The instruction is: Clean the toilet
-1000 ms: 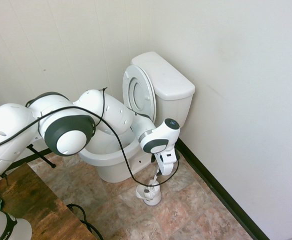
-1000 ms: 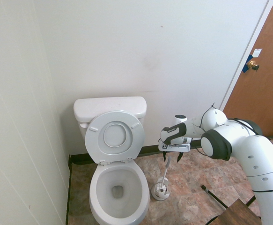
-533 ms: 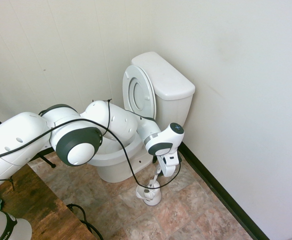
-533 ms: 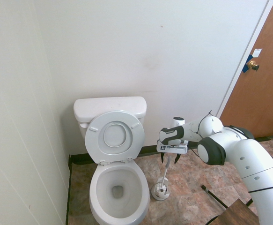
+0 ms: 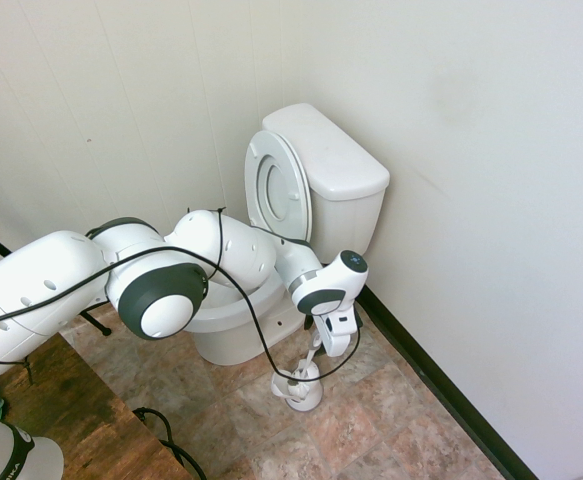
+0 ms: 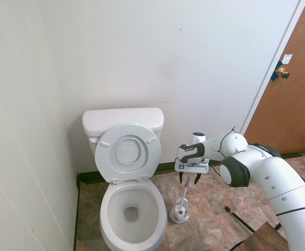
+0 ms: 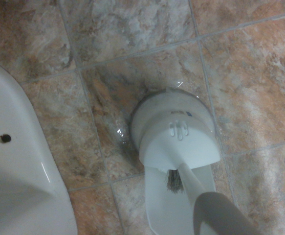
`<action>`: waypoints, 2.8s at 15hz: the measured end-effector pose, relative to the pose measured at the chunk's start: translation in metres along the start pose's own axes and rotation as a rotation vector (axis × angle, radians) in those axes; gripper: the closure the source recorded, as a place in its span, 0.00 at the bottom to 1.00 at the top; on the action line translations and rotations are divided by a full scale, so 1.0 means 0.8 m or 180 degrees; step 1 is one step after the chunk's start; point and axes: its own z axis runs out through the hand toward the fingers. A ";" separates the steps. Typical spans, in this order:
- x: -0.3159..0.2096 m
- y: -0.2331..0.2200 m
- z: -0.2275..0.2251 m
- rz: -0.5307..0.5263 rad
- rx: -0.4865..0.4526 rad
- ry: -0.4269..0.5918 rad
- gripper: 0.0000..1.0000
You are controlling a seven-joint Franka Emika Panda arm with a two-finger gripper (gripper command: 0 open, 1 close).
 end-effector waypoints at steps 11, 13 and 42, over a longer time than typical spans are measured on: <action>0.001 -0.003 -0.004 0.0024 0.0048 -0.0015 1.00; 0.002 -0.004 -0.006 0.0027 0.0060 -0.0006 1.00; -0.133 0.199 -0.072 -0.0088 0.0525 0.0400 1.00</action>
